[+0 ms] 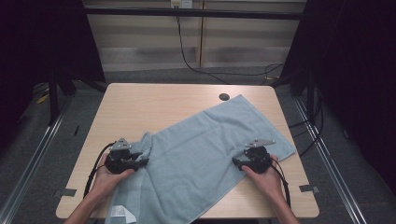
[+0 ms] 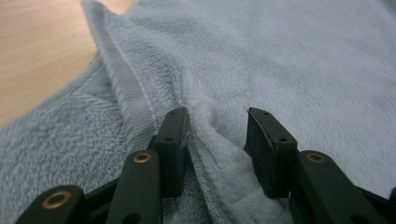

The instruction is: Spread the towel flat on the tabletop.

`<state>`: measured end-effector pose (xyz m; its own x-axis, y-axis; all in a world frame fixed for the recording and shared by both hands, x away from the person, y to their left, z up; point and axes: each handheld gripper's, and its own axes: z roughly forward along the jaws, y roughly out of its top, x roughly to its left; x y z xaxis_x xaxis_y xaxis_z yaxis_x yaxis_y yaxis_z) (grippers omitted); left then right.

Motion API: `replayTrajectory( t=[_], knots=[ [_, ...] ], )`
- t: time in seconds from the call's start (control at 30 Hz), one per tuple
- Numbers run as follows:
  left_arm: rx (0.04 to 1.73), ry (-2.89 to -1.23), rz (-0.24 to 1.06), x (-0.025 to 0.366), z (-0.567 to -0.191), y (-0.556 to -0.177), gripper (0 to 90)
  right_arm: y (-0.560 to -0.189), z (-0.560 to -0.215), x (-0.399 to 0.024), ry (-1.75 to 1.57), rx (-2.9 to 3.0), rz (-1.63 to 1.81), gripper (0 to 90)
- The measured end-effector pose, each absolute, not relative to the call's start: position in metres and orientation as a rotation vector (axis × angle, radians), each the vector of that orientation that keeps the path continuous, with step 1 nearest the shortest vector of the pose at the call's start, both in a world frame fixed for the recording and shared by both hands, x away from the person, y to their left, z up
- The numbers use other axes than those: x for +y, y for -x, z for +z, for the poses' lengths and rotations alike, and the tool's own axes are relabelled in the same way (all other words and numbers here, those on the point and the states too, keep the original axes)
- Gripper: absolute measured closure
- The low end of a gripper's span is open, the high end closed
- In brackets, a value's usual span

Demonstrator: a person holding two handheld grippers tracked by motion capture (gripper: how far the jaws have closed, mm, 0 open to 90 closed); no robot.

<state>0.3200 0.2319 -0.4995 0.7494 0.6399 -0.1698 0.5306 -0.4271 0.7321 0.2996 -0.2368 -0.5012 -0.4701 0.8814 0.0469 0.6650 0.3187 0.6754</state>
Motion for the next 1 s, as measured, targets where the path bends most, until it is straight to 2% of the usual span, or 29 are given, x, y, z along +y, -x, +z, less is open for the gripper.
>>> replayTrajectory(
  t=[0.27,0.6,0.77,1.0],
  knots=[
    [0.811,-2.137,0.056,0.226,-0.497,-0.289,57.4,-0.361,-0.505,-0.214,-1.392,2.238,0.953,33.5],
    [0.791,-2.074,0.006,0.227,-0.486,-0.29,56.5,-0.41,-0.507,-0.17,-1.344,2.277,1.006,33.6],
    [0.799,-1.982,0.054,0.241,-0.47,-0.297,56.8,-0.388,-0.492,-0.172,-1.319,2.258,1.078,33.9],
    [0.915,-1.991,0.183,0.251,-0.47,-0.332,53.2,-0.33,-0.476,-0.184,-1.247,2.315,1.136,33.8]
  ],
)
